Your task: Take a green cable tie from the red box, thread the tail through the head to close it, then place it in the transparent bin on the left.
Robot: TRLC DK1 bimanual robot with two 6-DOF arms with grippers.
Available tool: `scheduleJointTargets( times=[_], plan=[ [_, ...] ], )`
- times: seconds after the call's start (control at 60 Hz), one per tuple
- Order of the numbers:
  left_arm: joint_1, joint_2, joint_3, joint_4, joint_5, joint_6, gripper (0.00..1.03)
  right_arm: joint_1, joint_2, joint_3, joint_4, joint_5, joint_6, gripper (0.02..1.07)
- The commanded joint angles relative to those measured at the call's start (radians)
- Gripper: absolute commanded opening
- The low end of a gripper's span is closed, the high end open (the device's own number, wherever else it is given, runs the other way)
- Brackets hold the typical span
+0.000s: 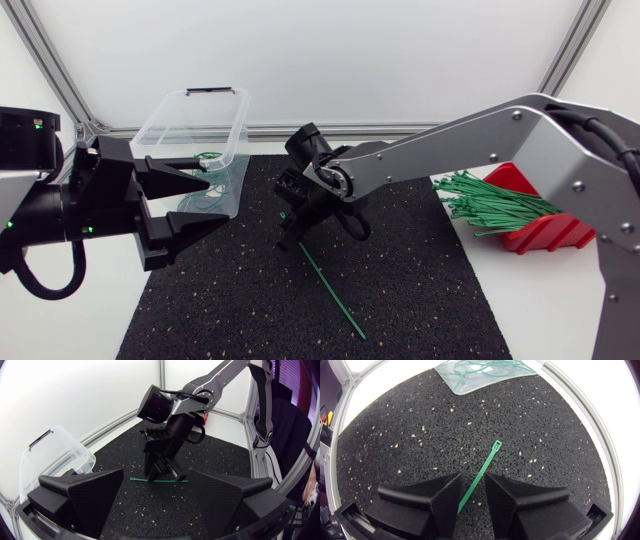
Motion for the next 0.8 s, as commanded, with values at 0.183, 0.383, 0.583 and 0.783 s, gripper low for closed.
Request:
scheduleJointTargets(
  times=[0.183,0.383,0.583,0.783],
  plan=[
    [0.027,-0.021,-0.030,-0.016,0.015,0.038,0.91,0.020,0.105,0.090,-0.053,0.055,0.054,0.38],
    [0.031,-0.029,-0.030,-0.016,0.017,0.038,0.91,0.012,0.126,0.099,-0.060,0.080,0.071,0.38],
    [0.036,-0.033,-0.028,-0.016,0.017,0.038,0.91,0.009,0.152,0.107,-0.089,0.104,0.083,0.26],
    [0.050,-0.033,-0.033,-0.016,0.038,0.038,0.91,0.007,0.178,0.109,-0.125,0.124,0.094,0.22]
  ],
)
